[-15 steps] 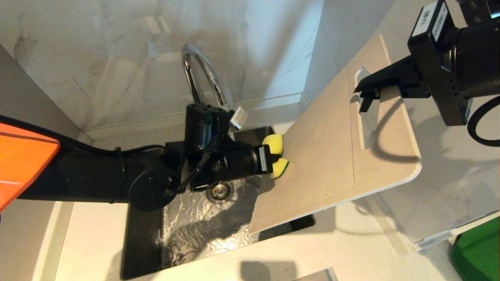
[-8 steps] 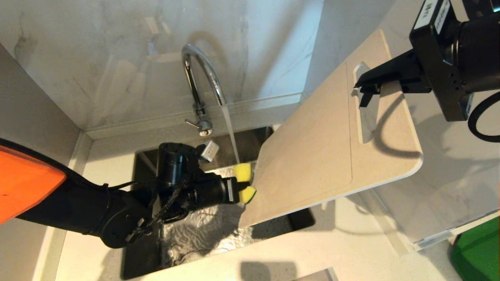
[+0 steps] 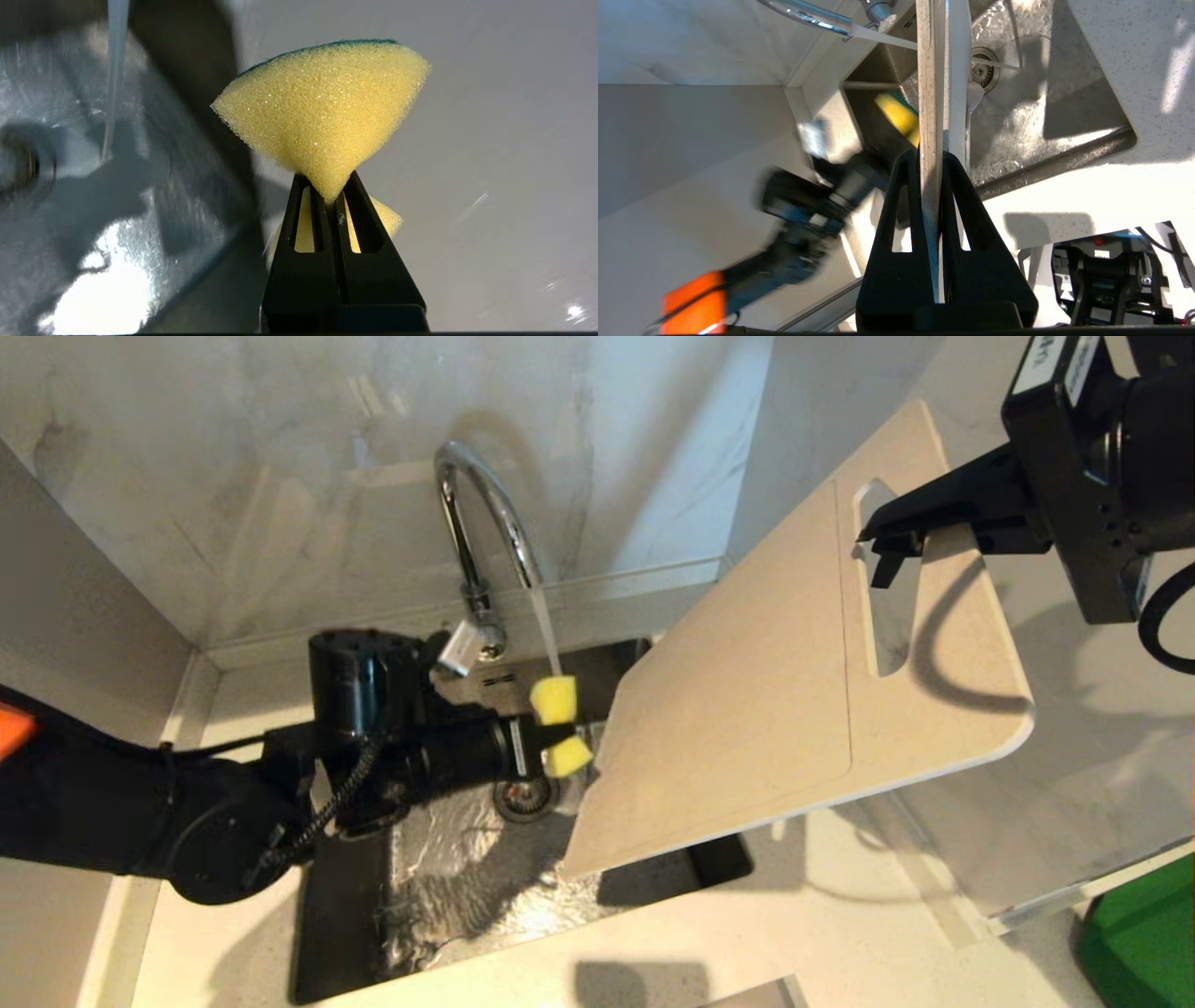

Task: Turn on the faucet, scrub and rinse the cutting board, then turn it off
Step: Scrub the cutting board underwater

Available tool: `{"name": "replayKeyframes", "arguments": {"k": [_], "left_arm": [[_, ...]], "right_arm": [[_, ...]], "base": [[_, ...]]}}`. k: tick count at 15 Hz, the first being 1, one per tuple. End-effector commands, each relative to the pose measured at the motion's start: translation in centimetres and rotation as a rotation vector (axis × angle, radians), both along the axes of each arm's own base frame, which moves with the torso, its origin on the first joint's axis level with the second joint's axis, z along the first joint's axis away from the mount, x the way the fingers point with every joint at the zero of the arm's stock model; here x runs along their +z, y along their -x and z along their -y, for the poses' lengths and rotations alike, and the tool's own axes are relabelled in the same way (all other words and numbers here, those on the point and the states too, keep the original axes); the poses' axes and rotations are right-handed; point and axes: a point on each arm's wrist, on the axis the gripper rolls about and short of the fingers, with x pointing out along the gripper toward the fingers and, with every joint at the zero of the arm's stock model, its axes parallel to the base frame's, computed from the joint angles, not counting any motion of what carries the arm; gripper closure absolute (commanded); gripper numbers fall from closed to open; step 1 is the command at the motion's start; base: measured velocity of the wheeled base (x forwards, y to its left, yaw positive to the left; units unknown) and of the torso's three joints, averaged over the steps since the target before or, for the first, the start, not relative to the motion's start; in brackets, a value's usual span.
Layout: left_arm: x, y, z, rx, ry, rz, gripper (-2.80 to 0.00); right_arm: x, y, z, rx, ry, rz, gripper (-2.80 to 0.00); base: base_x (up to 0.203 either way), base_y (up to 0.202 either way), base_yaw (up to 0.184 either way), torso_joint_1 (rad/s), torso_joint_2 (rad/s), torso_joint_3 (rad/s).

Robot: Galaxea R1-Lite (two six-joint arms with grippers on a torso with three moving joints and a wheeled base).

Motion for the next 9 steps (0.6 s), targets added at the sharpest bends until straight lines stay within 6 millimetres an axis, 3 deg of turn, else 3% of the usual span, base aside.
{"name": "replayKeyframes", "arguments": {"k": [1,3,4,9], "left_arm": [[6.8,0.0,0.1,-0.002,0.075,0.081,0.0],[9.8,0.1,0.9,-0.019,0.102,0.098,0.0],[10.4,-0.1,1.6,-0.03,0.111,0.105,0.0],[9.0,-3.1,6.2,-0.053,0.123,0.109,0.0]], "right_arm": [[0.1,0.5,0.2,0.001,-0.005,0.001,0.0],[0.3,0.7,0.3,0.001,-0.006,0.007,0.0],[0.4,0.9,0.4,0.001,-0.01,0.014,0.0],[0.7,1.6,0.6,0.037,-0.027,0.023,0.0]], "base": [[0.0,0.0,0.0,0.0,0.0,0.0],[0.0,0.0,0.0,0.0,0.0,0.0],[0.0,0.0,0.0,0.0,0.0,0.0],[0.0,0.0,0.0,0.0,0.0,0.0]]}}
